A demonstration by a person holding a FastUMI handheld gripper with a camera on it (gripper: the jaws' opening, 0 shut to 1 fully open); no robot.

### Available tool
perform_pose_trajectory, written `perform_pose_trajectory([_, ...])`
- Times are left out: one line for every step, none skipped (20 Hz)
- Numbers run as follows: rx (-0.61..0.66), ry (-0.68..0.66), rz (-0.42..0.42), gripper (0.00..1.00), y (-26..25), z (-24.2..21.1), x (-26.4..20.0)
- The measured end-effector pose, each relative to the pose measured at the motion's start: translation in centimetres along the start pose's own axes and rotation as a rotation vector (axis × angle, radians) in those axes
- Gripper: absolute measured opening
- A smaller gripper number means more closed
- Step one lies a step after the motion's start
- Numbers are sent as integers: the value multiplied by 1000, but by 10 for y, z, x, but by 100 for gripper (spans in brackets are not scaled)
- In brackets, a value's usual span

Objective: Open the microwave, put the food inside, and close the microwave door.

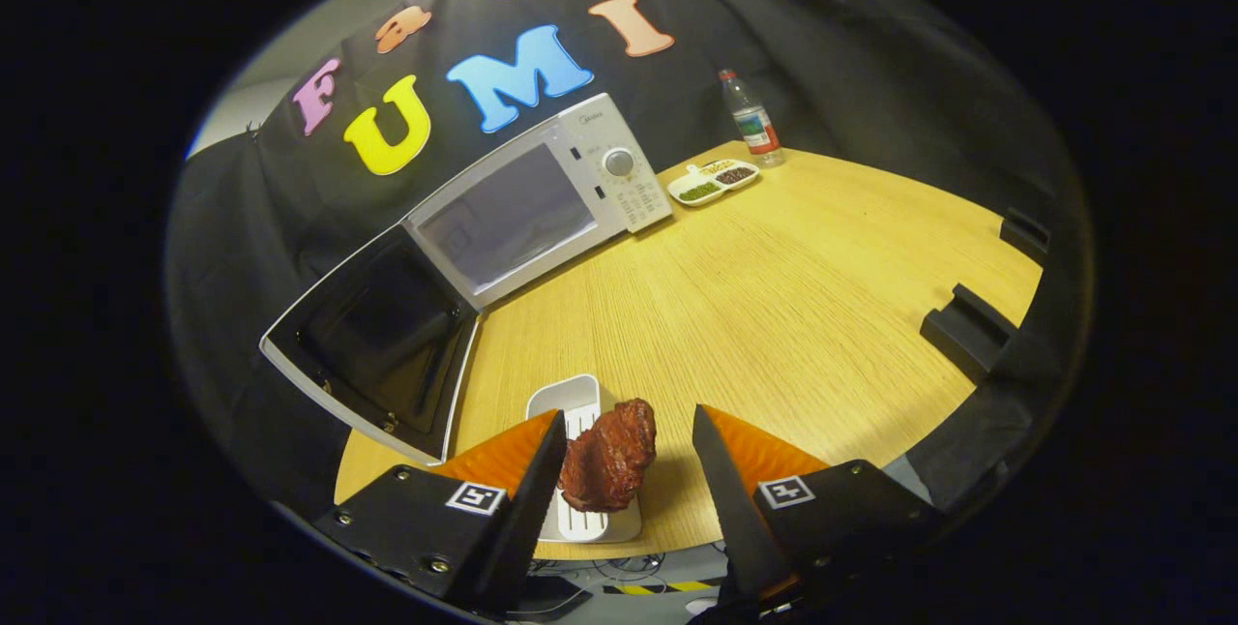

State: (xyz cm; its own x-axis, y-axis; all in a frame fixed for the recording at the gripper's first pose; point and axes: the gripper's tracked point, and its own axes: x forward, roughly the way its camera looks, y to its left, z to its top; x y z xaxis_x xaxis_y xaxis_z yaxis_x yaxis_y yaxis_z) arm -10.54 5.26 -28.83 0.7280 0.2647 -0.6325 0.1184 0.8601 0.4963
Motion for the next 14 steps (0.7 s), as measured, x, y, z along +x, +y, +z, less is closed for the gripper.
perform_pose_trajectory([23, 21, 10, 80, 2, -4, 1])
perform_pose_trajectory([37, 43, 22, 80, 3, -9, 2])
perform_pose_trajectory([45, 49, 22, 80, 3, -11, 2])
perform_pose_trajectory([57, 47, 29, 65, 5, -10, 1])
perform_pose_trajectory([58, 62, 46, 50, 8, -10, 1])
perform_pose_trajectory([50, 70, 47, 50, 9, -12, 5])
perform_pose_trajectory([61, 68, 50, 40, 12, -11, 4])
perform_pose_trajectory([53, 80, 64, 31, 16, -12, 3])
perform_pose_trajectory([59, 83, 105, 31, 23, -10, -1])
perform_pose_trajectory([62, 79, 120, 25, 30, -5, -1])
perform_pose_trajectory([60, 73, 132, 18, 35, -1, -2])
perform_pose_trajectory([53, 68, 130, 8, 38, 3, 0])
perform_pose_trajectory([29, 77, 145, 8, 44, 6, 0])
perform_pose_trajectory([3, 79, 139, 8, 47, 7, -2])
